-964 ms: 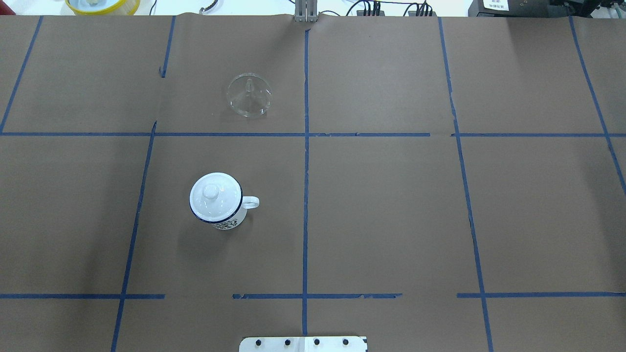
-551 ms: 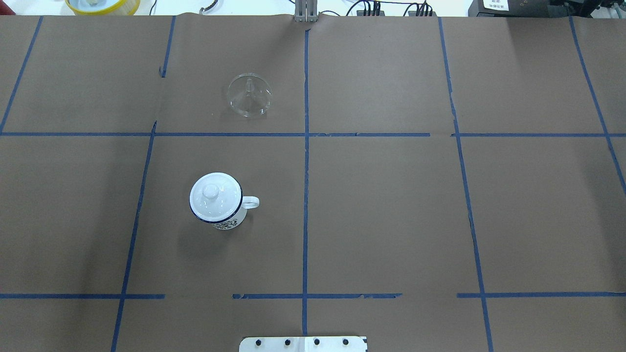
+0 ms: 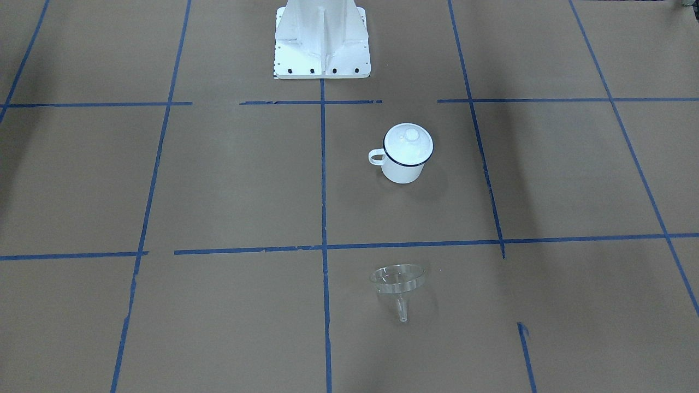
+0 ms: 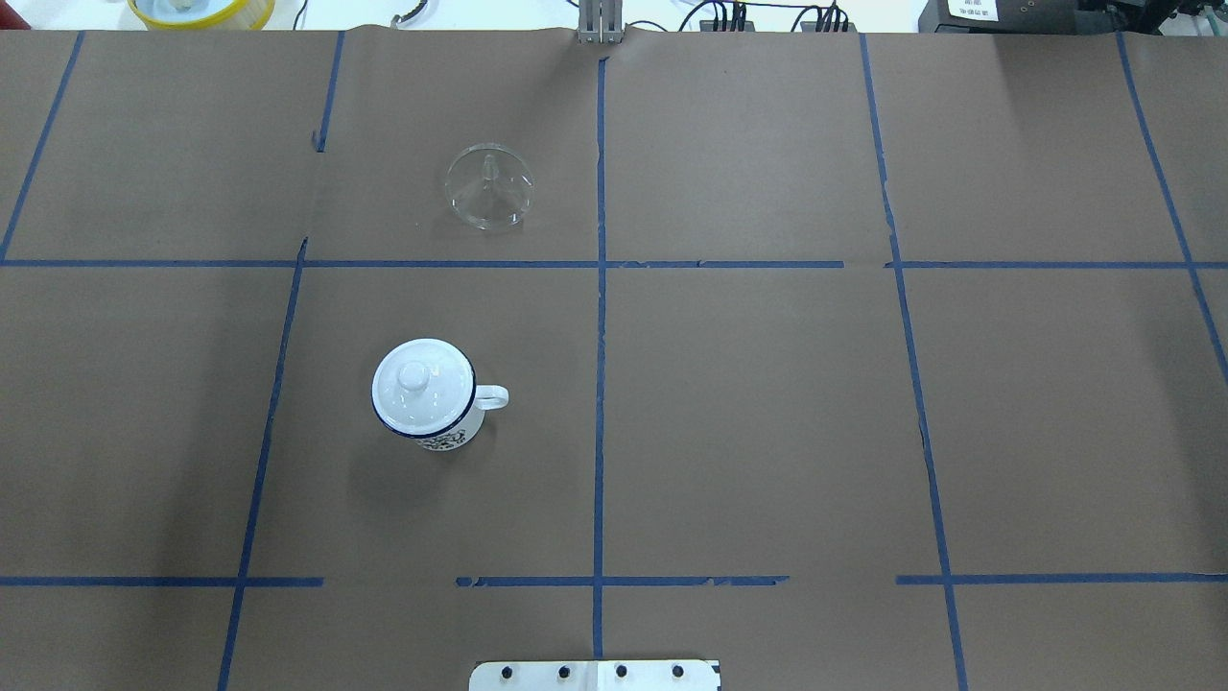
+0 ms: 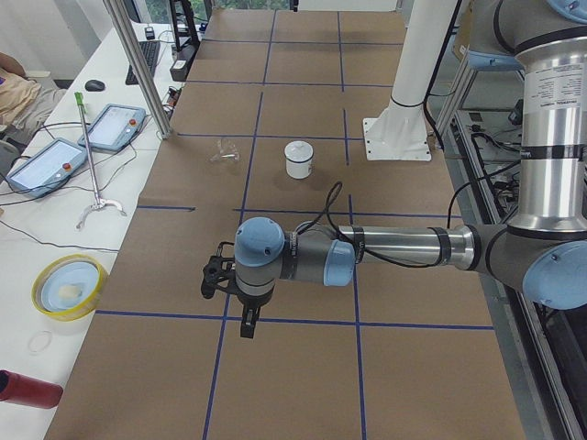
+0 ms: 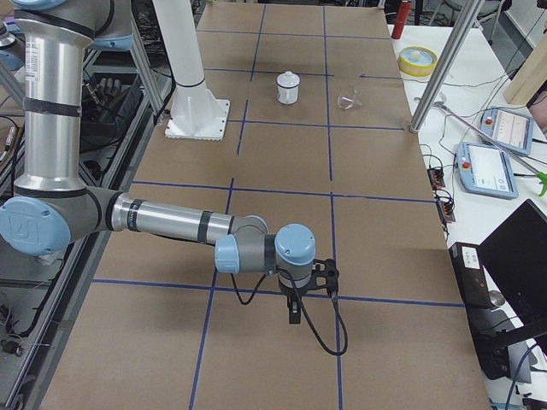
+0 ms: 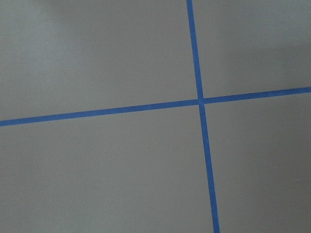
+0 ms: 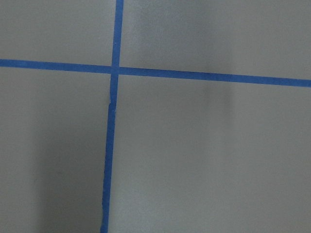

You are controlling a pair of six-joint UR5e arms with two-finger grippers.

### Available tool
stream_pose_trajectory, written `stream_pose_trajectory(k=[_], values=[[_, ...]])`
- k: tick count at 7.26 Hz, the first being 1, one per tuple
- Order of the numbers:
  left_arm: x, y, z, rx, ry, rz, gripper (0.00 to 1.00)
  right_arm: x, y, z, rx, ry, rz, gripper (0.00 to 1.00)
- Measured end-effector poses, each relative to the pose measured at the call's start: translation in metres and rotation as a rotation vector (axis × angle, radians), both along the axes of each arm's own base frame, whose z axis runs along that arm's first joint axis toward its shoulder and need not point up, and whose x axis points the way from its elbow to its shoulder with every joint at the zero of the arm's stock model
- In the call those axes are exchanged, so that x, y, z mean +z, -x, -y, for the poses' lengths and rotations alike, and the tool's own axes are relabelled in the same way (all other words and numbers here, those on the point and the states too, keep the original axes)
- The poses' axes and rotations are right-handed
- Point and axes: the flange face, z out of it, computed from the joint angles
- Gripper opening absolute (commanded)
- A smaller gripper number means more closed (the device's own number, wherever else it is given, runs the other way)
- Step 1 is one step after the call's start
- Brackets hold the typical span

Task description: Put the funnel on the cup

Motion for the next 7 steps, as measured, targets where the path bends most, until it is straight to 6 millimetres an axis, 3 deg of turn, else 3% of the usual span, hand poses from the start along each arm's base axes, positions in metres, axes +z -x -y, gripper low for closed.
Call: stream_pose_trajectory(k=[1, 3, 5, 7], values=[[-0.034, -0.042, 0.009, -0.042, 0.035, -0.038, 1.00, 0.000, 0.000, 0.000, 0.000, 0.000, 0.001, 1.00], [-0.118, -0.144, 0.029, -0.115, 0.137, -0.141, 1.00, 0.000, 0.000, 0.000, 0.000, 0.000, 0.001, 1.00], [-0.217, -0.264, 0.051, -0.225, 0.291, -0.210, 1.00, 0.000, 0.000, 0.000, 0.000, 0.000, 0.001, 1.00], [-0.298, -0.354, 0.039, -0.271, 0.390, -0.180, 1.00, 0.000, 0.000, 0.000, 0.000, 0.000, 0.000, 1.00]])
